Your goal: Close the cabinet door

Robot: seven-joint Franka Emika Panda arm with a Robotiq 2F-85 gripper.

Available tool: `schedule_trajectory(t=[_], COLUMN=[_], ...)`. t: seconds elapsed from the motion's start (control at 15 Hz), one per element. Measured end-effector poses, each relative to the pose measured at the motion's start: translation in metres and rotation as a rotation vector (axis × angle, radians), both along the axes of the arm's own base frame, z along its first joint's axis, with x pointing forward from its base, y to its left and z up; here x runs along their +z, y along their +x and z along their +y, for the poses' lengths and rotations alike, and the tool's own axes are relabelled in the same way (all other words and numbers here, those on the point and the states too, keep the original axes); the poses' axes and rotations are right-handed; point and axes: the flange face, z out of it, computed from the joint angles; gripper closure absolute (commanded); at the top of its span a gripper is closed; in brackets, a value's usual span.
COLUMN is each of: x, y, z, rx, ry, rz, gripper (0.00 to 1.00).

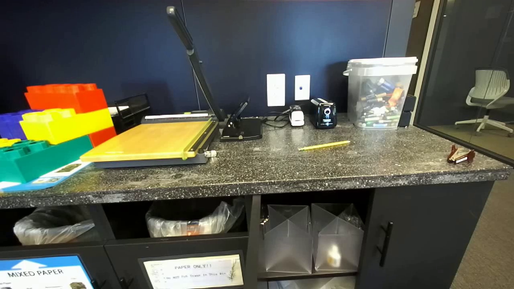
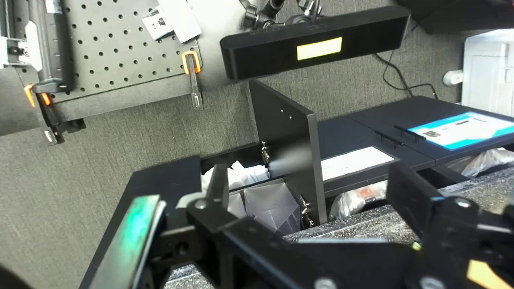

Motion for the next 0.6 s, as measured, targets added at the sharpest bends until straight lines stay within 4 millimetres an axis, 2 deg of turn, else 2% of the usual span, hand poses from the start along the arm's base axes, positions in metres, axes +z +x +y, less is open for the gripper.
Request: schedule_trajectory(t=[0.2, 0.6], x=[-0.036, -0.136], y=[0.031, 0.098], z=[0.035, 0.106], rx=[-0.014, -0.09], ry=[-0.009, 0.063], rz=[-0.025, -0.006], gripper=[0.0, 0.0])
